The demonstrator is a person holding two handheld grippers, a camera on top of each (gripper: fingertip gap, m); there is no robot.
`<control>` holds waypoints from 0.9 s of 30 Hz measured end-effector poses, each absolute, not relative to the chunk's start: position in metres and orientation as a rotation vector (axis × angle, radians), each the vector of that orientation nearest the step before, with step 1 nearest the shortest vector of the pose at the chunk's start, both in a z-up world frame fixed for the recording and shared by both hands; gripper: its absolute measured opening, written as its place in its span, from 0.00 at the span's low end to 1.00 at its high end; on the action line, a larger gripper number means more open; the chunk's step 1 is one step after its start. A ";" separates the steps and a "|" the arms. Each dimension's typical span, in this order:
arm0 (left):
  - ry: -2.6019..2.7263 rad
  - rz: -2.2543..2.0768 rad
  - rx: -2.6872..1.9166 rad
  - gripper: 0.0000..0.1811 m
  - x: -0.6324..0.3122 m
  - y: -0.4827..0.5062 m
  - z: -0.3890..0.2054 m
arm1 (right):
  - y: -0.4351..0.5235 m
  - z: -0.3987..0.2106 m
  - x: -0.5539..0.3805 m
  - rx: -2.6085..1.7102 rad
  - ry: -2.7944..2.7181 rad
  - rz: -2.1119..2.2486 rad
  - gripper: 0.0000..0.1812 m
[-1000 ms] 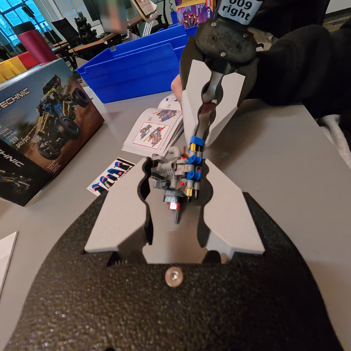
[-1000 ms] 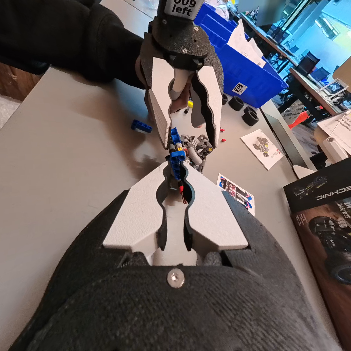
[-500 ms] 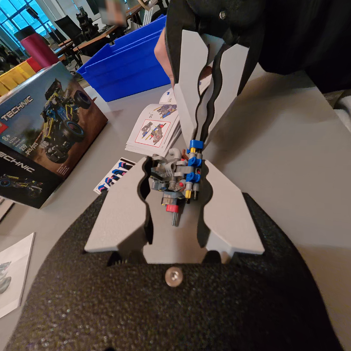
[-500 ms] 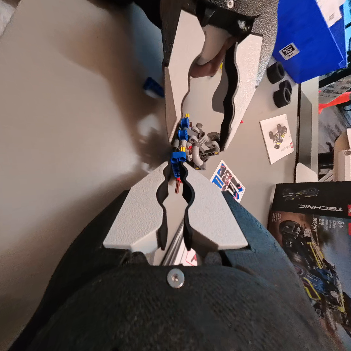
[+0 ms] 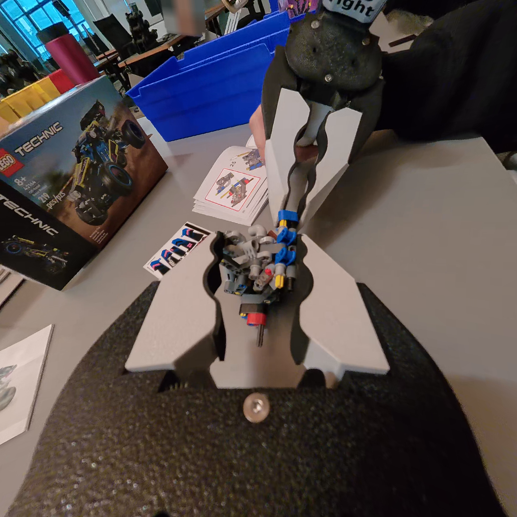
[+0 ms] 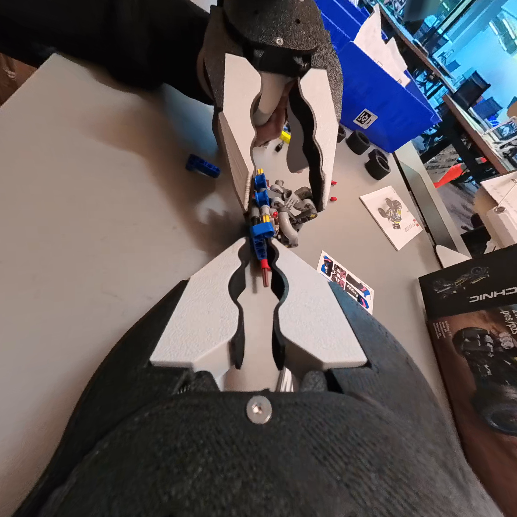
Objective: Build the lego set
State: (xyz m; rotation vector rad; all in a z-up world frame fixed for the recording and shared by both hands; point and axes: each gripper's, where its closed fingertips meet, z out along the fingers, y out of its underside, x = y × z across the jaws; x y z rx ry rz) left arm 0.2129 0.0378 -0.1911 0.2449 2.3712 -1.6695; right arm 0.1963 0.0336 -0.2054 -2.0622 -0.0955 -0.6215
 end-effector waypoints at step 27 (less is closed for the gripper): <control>2.372 -1.684 0.289 0.27 0.208 0.037 -0.191 | 0.012 -0.239 0.160 -2.344 0.193 -0.362 0.19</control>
